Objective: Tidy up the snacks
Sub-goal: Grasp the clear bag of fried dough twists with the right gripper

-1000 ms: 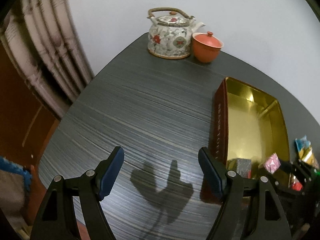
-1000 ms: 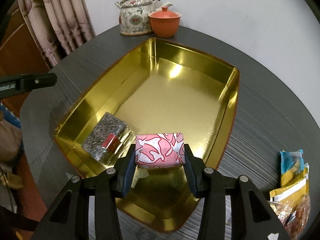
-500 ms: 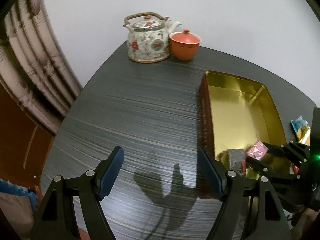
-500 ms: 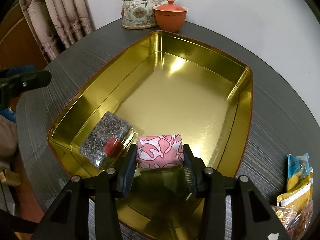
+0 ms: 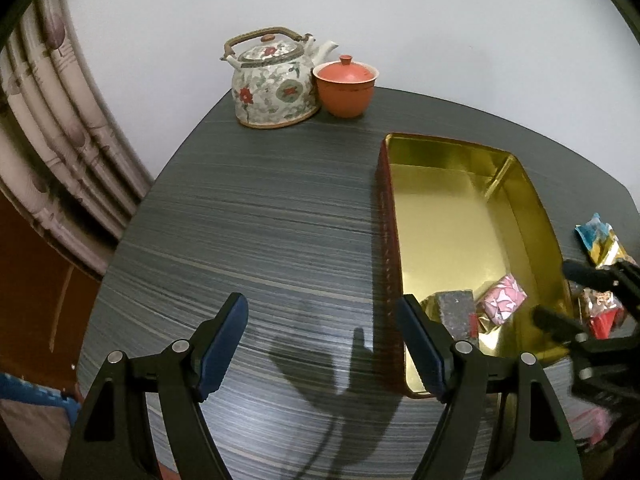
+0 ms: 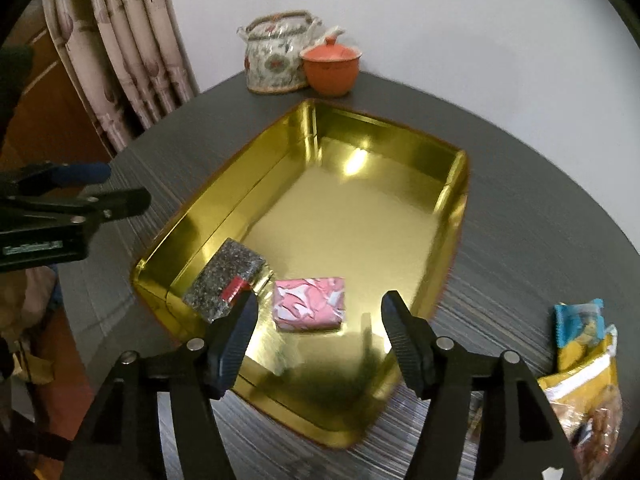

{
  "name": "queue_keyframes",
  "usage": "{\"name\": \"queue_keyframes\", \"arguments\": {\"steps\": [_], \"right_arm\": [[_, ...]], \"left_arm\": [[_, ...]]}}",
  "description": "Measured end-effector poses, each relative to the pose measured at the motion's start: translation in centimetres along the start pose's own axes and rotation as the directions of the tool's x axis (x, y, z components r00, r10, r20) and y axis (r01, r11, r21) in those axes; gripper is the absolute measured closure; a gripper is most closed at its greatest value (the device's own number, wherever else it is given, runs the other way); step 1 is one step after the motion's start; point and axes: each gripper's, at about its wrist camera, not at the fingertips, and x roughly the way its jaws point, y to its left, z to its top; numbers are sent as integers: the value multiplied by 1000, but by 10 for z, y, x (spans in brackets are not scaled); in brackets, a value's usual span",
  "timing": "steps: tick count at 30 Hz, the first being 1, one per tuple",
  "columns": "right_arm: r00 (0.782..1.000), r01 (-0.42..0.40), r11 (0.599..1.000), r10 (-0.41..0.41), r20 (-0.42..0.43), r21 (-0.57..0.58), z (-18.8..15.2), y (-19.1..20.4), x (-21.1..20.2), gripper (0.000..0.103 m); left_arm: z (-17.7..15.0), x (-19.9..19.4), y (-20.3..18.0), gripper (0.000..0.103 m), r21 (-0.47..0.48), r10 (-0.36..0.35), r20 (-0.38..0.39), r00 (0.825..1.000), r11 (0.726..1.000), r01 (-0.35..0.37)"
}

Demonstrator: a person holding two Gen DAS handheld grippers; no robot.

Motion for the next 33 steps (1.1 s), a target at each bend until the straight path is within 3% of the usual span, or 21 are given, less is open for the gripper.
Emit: {"name": "queue_keyframes", "arguments": {"steps": [8, 14, 18, 26, 30, 33], "right_arm": [[993, 112, 991, -115, 34, 70, -30, -71, -53, 38], [967, 249, 954, -255, 18, 165, -61, -145, -89, 32], [953, 301, 932, -302, -25, 204, -79, -179, -96, 31], [955, 298, 928, -287, -80, 223, -97, -197, -80, 31], [959, 285, 931, -274, -78, 229, -100, -199, -74, 32], [964, 267, 932, -256, -73, 245, -102, -202, -72, 38]], "left_arm": [[-1, -1, -10, 26, 28, -9, -3, 1000, 1000, 9], [-2, -4, -28, 26, 73, -32, 3, 999, 997, 31], [-5, -7, -42, 26, 120, -54, 7, 999, 991, 53], [-12, -16, -73, 26, 231, -83, 28, 996, 970, 74], [-19, -22, -96, 26, 308, -123, 42, 991, 946, 105], [-26, -26, -117, 26, 360, -144, 43, 989, 925, 119]]}}
